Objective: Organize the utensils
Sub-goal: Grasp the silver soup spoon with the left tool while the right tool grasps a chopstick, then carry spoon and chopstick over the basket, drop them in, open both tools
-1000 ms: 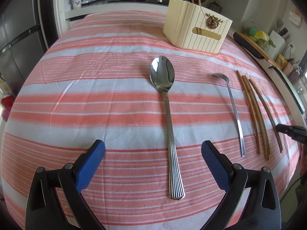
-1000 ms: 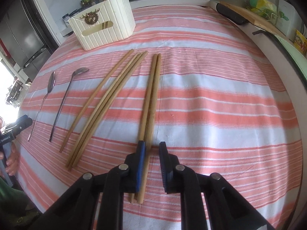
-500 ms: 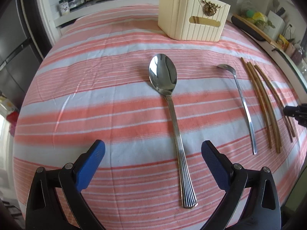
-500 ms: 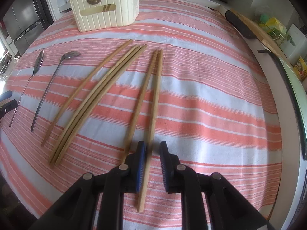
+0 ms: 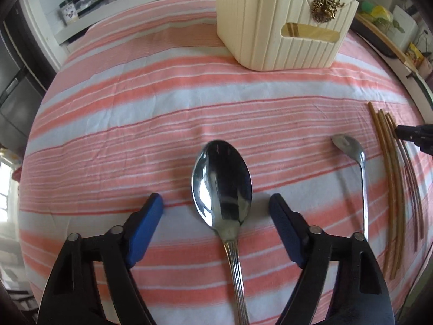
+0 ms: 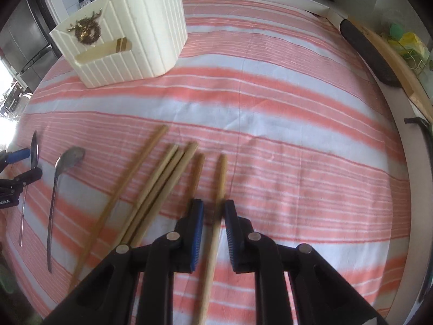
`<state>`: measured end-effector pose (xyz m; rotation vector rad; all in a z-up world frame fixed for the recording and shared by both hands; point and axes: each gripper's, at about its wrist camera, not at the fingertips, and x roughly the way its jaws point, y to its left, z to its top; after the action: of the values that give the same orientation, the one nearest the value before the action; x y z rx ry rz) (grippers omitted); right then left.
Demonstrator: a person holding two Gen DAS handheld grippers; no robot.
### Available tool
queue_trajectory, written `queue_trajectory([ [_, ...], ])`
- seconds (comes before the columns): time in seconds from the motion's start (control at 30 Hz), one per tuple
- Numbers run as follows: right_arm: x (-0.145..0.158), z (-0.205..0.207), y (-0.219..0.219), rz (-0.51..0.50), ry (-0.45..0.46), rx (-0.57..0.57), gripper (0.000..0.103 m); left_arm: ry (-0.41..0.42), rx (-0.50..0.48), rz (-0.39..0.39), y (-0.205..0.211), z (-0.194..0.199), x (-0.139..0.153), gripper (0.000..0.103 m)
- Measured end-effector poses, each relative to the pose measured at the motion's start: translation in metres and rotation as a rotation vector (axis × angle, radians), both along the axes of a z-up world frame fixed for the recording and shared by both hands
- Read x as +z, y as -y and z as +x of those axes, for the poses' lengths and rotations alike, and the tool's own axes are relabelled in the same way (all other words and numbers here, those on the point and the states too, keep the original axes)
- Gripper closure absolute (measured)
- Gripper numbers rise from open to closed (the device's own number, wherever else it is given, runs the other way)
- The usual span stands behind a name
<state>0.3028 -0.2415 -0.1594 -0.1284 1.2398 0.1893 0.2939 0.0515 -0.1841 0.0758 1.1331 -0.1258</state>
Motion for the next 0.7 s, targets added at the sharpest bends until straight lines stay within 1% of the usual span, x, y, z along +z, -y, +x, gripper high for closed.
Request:
queue_trajectory([
  [0.03,0.0,0.008,0.001,-0.001,-0.006,-0.012,0.096,0.008,-0.004,-0.006,-0.001,0.002,0.002,0.051],
  [0.07,0.0,0.014,0.003,0.014,-0.008,-0.023,0.096,0.014,-0.006,-0.01,-0.002,0.003,0.005,0.061],
  [0.13,0.002,0.021,0.011,0.052,-0.008,-0.056,0.097,0.014,0.001,-0.047,-0.008,0.003,0.008,0.061],
  [0.17,0.002,0.023,0.014,0.07,-0.001,-0.074,0.097,0.028,0.01,-0.057,-0.011,0.001,0.012,0.061],
  [0.23,0.014,0.02,0.019,0.117,0.036,-0.091,0.097,0.076,0.016,-0.075,-0.015,-0.008,0.024,0.061],
  [0.3,0.034,0.008,0.022,0.15,0.093,-0.089,0.097,0.135,0.017,-0.108,-0.019,-0.023,0.043,0.061],
  [0.5,0.108,-0.058,0.019,0.206,0.272,-0.047,0.097,0.328,0.004,-0.142,-0.019,-0.074,0.105,0.061],
  [0.6,0.137,-0.085,0.02,0.222,0.353,-0.022,0.097,0.387,-0.001,-0.164,-0.019,-0.097,0.125,0.061],
  [0.7,0.16,-0.112,0.018,0.23,0.417,-0.005,0.097,0.423,-0.01,-0.189,-0.02,-0.111,0.142,0.061],
])
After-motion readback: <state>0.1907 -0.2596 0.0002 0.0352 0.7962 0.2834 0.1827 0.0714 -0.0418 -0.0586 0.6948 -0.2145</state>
